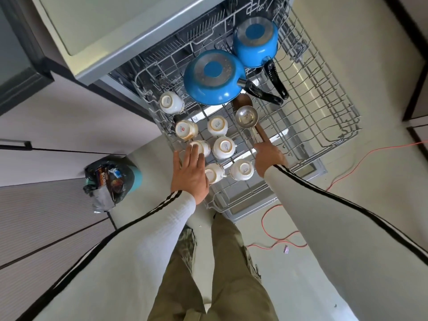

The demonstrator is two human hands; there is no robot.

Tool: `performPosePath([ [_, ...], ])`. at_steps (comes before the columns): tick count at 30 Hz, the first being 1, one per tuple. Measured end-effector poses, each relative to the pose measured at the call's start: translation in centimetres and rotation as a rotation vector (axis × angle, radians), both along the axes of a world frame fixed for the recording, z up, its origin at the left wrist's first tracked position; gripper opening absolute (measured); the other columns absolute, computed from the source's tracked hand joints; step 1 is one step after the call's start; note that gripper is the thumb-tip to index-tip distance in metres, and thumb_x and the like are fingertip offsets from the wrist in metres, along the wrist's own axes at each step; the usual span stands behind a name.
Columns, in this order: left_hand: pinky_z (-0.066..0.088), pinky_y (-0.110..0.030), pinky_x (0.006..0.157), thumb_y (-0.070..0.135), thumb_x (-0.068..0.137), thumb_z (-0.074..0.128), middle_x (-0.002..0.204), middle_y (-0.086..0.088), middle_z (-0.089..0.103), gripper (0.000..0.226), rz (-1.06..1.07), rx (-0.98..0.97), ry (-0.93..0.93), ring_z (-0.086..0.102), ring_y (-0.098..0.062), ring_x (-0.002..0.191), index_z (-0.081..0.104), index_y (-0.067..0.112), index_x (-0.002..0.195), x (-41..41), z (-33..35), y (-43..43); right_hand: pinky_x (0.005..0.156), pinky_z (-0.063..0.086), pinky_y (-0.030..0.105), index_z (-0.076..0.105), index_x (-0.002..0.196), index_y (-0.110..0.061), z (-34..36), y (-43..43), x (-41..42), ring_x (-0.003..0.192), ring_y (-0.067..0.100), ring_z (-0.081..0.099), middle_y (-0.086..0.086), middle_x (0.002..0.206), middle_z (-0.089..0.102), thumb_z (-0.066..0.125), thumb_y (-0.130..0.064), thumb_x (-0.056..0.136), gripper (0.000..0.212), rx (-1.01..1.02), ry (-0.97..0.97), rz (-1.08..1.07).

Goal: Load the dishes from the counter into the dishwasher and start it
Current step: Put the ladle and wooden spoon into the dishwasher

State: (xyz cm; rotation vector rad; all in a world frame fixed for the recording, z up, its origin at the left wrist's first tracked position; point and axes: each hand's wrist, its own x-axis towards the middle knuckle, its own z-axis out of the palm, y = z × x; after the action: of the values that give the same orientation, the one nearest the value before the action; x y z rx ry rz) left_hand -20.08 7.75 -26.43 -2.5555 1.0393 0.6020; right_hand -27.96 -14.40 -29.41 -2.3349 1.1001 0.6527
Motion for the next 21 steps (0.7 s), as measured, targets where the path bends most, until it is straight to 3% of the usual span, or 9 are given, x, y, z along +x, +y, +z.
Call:
performPosePath([
  [5, 0.001, -0.058, 0.121, 0.043, 0.095, 0.041, 0.166, -0.012, -0.001, 0.071, 0.038, -0.015, 0.016, -0.003, -0.032, 0.152, 0.019, 0.013, 0.156, -0.6, 0.8, 2.1, 0.088, 0.056, 0.043, 0.06, 0.126, -0.03, 1.3, 1.6, -0.2, 0.108, 0.024, 0.062, -0.001, 0.125, 0.061, 0.058, -0.012, 0.092, 0.039, -0.043, -0.008, 0.019],
  [7, 0.001, -0.057, 0.121, 0.043, 0.098, 0.036, 0.166, -0.011, -0.005, 0.071, 0.055, -0.03, 0.025, -0.006, -0.031, 0.153, 0.013, 0.013, 0.157, -0.7, 1.4, 2.8, 0.092, 0.054, 0.045, 0.054, 0.131, -0.028, 1.9, 2.4, -0.1, 0.117, 0.024, 0.058, 0.0, 0.131, 0.058, 0.056, -0.02, 0.092, 0.04, -0.082, -0.004, 0.084],
  [9, 0.002, -0.056, 0.121, 0.043, 0.1, 0.03, 0.166, -0.01, -0.005, 0.069, 0.075, -0.059, 0.03, -0.007, -0.03, 0.153, 0.01, 0.013, 0.158, -0.7, 2.3, 3.5, 0.108, 0.043, 0.046, 0.041, 0.144, -0.026, 2.6, 3.3, -0.2, 0.14, 0.022, 0.038, 0.0, 0.151, 0.043, 0.047, -0.03, 0.097, 0.048, -0.122, -0.005, 0.202],
  [11, 0.001, -0.054, 0.122, 0.045, 0.101, 0.024, 0.166, -0.01, -0.009, 0.068, 0.091, -0.095, 0.026, -0.009, -0.029, 0.153, 0.005, 0.013, 0.158, -0.5, 3.5, 4.2, 0.119, 0.027, 0.044, 0.028, 0.153, -0.023, 3.8, 4.6, 0.0, 0.15, 0.021, 0.017, 0.0, 0.162, 0.025, 0.037, -0.035, 0.102, 0.054, -0.138, -0.046, 0.257],
  [18, 0.001, -0.051, 0.123, 0.046, 0.103, 0.017, 0.166, -0.008, -0.01, 0.068, 0.211, -0.206, -0.009, -0.009, -0.027, 0.153, -0.003, 0.011, 0.158, 2.2, 9.1, 9.7, 0.124, 0.006, 0.041, 0.011, 0.158, -0.021, 10.6, 12.0, 3.7, 0.153, 0.022, 0.003, 0.003, 0.166, 0.002, 0.022, -0.042, 0.104, 0.058, -0.209, -0.146, 0.473],
  [21, -0.001, -0.05, 0.123, 0.045, 0.102, 0.017, 0.165, -0.008, -0.014, 0.068, 0.303, -0.268, -0.046, -0.012, -0.026, 0.153, -0.004, 0.011, 0.158, 4.5, 11.4, 14.5, 0.122, 0.0, 0.036, 0.012, 0.158, -0.019, 14.0, 17.6, 6.5, 0.153, 0.021, 0.001, 0.003, 0.166, 0.002, 0.024, -0.038, 0.105, 0.057, -0.212, -0.263, 0.556],
])
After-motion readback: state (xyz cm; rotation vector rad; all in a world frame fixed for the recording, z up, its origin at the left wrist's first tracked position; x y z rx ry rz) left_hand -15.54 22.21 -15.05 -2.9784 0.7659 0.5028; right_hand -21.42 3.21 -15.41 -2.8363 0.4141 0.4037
